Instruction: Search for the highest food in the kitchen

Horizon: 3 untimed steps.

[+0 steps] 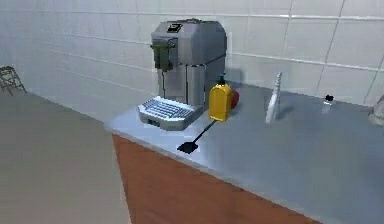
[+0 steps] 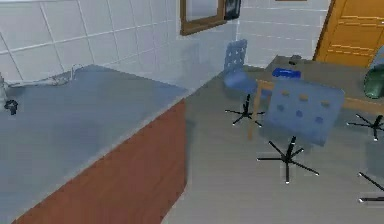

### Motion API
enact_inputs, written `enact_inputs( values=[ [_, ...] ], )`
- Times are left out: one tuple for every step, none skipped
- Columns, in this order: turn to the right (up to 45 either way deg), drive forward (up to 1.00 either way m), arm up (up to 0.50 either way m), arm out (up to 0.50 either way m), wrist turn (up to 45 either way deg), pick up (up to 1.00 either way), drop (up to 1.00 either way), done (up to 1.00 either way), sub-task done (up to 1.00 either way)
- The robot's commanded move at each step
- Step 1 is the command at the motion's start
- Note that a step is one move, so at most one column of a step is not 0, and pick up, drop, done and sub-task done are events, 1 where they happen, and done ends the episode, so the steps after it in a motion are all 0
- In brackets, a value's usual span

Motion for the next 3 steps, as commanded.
enact_inputs(
  values=[
    [9.0,0.00,0.00,0.00,0.0,0.00,0.00,0.00,0.00],
    [0.0,1.00,0.00,0.00,0.0,0.00,0.00,0.00,0.00],
    [0.0,0.00,0.00,0.00,0.0,0.00,0.00,1.00,0.00]
  ],
)
